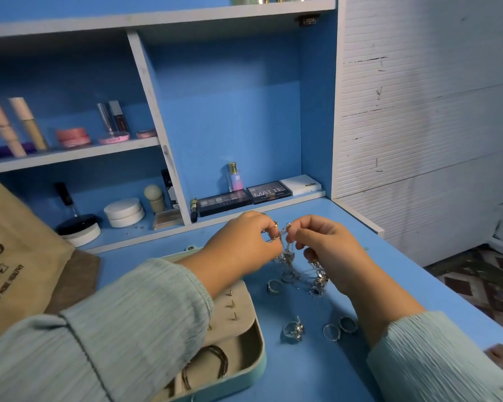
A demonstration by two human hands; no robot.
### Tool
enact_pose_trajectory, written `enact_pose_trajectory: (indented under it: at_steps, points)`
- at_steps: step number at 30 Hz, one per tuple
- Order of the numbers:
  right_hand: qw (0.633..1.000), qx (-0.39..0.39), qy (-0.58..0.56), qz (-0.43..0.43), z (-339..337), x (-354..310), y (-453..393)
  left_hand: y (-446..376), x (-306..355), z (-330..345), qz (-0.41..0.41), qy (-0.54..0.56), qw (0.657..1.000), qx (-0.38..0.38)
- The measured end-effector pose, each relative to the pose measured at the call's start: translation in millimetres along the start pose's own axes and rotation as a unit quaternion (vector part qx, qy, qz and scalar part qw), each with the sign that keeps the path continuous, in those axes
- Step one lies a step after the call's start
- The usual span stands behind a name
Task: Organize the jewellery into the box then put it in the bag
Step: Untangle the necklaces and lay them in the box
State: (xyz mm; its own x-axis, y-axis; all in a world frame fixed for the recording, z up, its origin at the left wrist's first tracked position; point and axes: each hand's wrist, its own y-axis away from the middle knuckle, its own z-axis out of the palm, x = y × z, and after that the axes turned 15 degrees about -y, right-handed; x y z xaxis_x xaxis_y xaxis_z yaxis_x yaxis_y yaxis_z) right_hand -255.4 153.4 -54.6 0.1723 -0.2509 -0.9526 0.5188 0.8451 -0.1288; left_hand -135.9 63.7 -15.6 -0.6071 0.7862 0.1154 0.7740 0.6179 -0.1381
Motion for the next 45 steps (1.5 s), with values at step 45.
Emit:
enact_pose_trajectory:
  at_steps: [45]
  points:
    - [0.963,0.106,-0.239,-0.070,-6,-8,-6,0,-20,-10,-0.059,0.013,0.998,-0.026]
